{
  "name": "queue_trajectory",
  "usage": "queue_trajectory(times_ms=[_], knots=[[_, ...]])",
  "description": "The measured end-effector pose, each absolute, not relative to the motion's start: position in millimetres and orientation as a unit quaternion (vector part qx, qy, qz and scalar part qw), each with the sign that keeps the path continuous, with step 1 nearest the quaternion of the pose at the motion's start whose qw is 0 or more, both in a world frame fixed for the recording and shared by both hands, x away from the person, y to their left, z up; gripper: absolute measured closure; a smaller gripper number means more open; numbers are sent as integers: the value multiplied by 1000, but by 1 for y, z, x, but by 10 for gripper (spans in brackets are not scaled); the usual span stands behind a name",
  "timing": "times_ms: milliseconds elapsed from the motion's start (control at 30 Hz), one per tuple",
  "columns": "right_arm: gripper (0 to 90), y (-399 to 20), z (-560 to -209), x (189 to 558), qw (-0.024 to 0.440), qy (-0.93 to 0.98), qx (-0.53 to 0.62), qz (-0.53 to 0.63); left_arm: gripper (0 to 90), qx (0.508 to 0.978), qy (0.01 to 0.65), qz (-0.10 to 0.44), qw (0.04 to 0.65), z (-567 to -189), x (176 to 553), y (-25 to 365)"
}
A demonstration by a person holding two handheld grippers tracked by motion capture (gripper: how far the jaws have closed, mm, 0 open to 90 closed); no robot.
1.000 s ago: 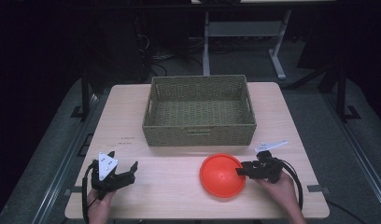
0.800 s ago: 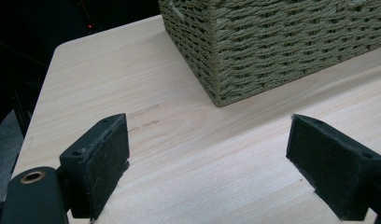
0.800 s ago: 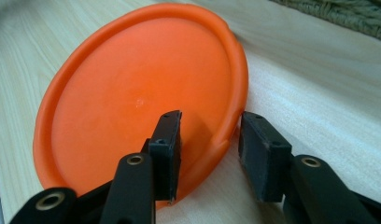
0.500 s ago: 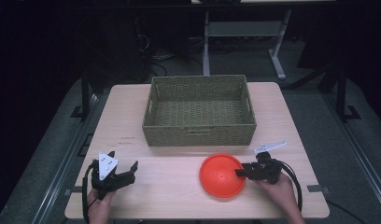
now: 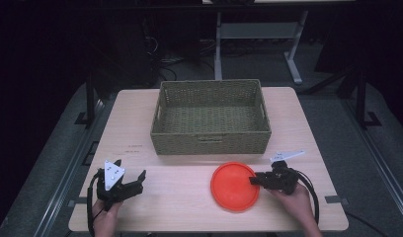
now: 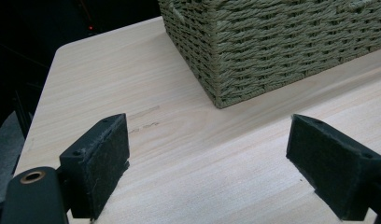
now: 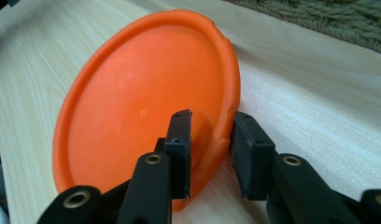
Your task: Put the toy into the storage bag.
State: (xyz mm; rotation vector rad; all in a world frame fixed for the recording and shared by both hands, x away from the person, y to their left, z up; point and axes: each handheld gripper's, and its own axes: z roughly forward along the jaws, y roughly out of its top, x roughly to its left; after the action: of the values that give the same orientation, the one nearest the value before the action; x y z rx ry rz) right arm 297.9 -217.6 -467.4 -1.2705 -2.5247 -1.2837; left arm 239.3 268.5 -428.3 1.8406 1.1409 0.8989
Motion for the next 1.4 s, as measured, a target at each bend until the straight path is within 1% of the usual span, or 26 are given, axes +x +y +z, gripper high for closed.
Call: queue_trajectory(times_ms=[333, 400, 833, 867, 1067, 1233, 1400], knots=[[768, -217, -457, 293, 4, -811, -397, -430, 127, 729, 443, 354, 383, -428, 239, 267], [780, -218, -455, 293, 9, -807, -397, -438, 127, 727, 445, 354, 385, -428, 239, 267], [805, -220, -447, 293, 15, -803, -386, -454, 127, 729, 444, 353, 384, -428, 239, 267], [807, -221, -445, 292, 19, -801, -387, -457, 127, 728, 444, 354, 383, -428, 239, 268], [815, -223, -431, 292, 13, -797, -387, -464, 127, 726, 445, 357, 384, -428, 238, 268], [816, -224, -426, 292, 15, -800, -387, -459, 127, 725, 447, 357, 383, -428, 238, 268], [817, -217, -412, 291, 14, -811, -375, -448, 128, 724, 446, 359, 385, -428, 238, 268]])
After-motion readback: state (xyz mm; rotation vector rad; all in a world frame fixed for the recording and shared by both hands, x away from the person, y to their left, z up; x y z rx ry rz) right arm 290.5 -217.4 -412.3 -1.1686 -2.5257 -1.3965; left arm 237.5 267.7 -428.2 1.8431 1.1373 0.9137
